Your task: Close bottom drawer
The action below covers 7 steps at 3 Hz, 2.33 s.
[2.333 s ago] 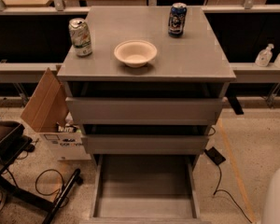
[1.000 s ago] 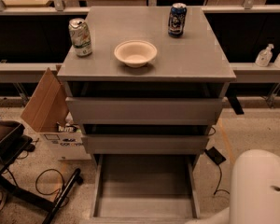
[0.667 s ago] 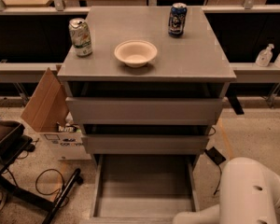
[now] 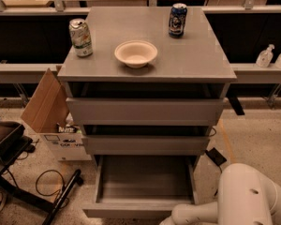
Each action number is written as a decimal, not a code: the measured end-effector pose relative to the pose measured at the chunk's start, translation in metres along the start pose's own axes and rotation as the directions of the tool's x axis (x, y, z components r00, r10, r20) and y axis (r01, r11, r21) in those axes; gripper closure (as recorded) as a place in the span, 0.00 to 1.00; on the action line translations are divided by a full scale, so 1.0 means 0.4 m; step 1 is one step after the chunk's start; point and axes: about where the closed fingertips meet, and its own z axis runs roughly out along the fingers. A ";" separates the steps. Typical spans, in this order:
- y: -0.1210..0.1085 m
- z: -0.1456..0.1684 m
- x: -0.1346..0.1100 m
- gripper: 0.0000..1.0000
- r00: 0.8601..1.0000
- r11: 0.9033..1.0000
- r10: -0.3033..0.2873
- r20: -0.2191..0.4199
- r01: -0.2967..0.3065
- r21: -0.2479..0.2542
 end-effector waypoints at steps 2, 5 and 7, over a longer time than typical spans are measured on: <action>-0.150 -0.061 -0.159 1.00 0.996 0.995 -0.054 0.069 0.048 0.085; -0.311 -0.126 -0.413 1.00 0.976 0.982 -0.126 0.176 0.098 0.162; -0.353 -0.172 -0.481 1.00 0.965 0.974 -0.143 0.221 0.098 0.204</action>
Offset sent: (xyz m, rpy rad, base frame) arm 0.2154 -0.0023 0.0310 0.0068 -0.2815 -0.0429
